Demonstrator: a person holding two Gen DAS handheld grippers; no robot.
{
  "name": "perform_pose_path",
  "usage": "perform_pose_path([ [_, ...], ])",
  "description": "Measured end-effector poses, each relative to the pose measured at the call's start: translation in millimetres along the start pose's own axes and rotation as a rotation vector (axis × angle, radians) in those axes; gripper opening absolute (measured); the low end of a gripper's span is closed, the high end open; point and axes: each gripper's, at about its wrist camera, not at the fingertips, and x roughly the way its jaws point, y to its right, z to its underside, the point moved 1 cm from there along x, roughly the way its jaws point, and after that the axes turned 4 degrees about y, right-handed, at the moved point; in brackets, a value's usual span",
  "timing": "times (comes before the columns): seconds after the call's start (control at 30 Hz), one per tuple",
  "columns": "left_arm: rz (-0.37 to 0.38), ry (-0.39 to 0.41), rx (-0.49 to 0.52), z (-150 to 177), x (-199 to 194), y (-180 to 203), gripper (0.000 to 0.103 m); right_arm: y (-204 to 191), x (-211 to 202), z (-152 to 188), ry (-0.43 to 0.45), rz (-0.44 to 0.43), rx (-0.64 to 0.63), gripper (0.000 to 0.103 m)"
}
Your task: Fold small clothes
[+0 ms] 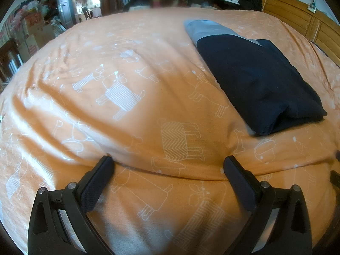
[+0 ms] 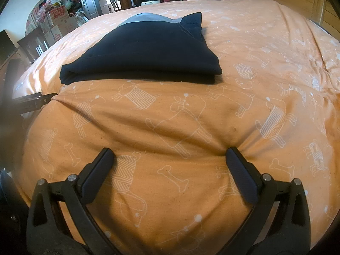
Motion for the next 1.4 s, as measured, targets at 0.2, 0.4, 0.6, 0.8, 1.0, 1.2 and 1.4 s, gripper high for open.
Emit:
perform_pose_path([
  [0.2, 0.000, -0.001, 0.000, 0.0, -0.1, 0.2, 0.103, -0.5, -0.9, -0.2, 0.003, 0.009, -0.004, 0.103],
  [0.4, 0.001, 0.000, -0.002, 0.4, 0.2, 0.1, 0.103, -0.4, -0.9, -0.2, 0.004, 0.012, -0.003, 0.103],
  [0.6, 0.000, 0.000, 0.000, 0.4, 0.4, 0.3, 0.103, 0.9, -0.5, -0.4, 0.004, 0.010, -0.001, 0.103],
  [0.8, 0.000, 0.000, 0.000, 0.3, 0.4, 0.3, 0.103, 0.5, -0.7, 0.0, 0.004, 0.011, -0.001, 0.103],
  [1.0, 0.000, 0.000, 0.000, 0.4, 0.4, 0.3, 0.103, 0.3, -0.7, 0.1, 0.005, 0.011, -0.001, 0.103],
  [1.2, 0.000, 0.000, 0.000, 0.5, 0.4, 0.4, 0.103, 0.2, -0.7, 0.1, 0.005, 0.011, -0.001, 0.103],
  [1.4, 0.000, -0.001, 0.000, 0.4, 0.4, 0.4, 0.103, 0.3, -0.6, 0.1, 0.005, 0.012, -0.001, 0.103],
])
